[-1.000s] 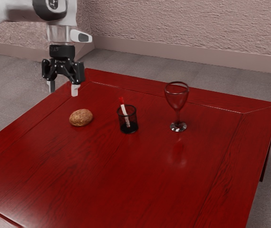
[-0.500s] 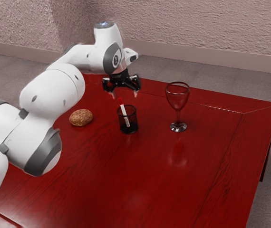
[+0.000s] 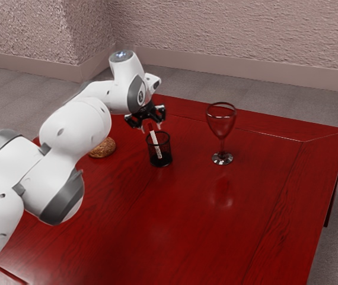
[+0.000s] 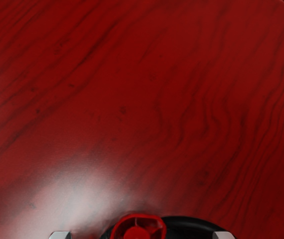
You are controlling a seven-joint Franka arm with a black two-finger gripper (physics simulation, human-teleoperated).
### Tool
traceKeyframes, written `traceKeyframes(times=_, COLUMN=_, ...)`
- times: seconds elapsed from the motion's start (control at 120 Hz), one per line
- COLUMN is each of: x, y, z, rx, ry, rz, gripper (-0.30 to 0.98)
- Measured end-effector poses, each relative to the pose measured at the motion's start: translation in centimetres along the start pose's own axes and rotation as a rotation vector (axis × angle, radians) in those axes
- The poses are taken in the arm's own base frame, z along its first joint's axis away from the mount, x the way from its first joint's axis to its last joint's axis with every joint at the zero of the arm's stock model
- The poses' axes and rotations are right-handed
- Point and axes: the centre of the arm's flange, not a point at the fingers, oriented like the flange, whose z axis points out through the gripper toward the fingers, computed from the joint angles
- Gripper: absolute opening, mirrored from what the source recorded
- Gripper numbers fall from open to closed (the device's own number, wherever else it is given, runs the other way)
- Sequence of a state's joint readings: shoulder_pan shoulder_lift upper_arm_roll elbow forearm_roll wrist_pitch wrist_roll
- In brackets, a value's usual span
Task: Take the marker out of the pen holder and place it to the left of the pen holder.
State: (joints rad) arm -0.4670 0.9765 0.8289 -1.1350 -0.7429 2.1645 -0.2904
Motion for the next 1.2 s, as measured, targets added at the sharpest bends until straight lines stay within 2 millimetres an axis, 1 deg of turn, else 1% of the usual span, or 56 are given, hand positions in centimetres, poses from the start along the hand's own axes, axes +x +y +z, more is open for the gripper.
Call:
traceKeyframes(times=0.1, x=0.7, y=-0.7, z=0.4, rx=-0.001, ry=0.034, rz=-0.017, gripper=0.31)
traceKeyframes(times=0.275, x=1.4, y=-1.3, z=0.6, rx=-0.009, ry=0.076, rz=-0.033, gripper=0.18)
traceKeyframes(times=0.442, x=0.9, y=-0.5, z=0.9, rx=-0.020, ry=0.085, rz=-0.026, gripper=0.12)
traceKeyframes(times=0.592, x=0.1, y=0.2, z=1.2, rx=-0.021, ry=0.075, rz=-0.020, gripper=0.15)
traceKeyframes(times=0.7, x=-0.3, y=0.6, z=0.8, rx=-0.012, ry=0.062, rz=-0.018, gripper=0.17)
traceKeyframes(times=0.967, x=-0.2, y=0.1, z=0.6, rx=0.015, ry=0.033, rz=-0.027, gripper=0.01)
traceKeyframes(times=1.1, x=0.5, y=-0.5, z=0.3, rx=0.019, ry=0.036, rz=-0.037, gripper=-0.02)
traceKeyframes(times=1.133, x=0.5, y=-0.3, z=0.0, rx=0.017, ry=0.038, rz=-0.036, gripper=-0.02)
traceKeyframes(times=1.15, x=0.5, y=-0.1, z=-0.6, rx=0.011, ry=0.041, rz=-0.036, gripper=-0.02)
traceKeyframes(times=1.2, x=0.6, y=1.1, z=-3.9, rx=-0.014, ry=0.065, rz=-0.025, gripper=-0.03)
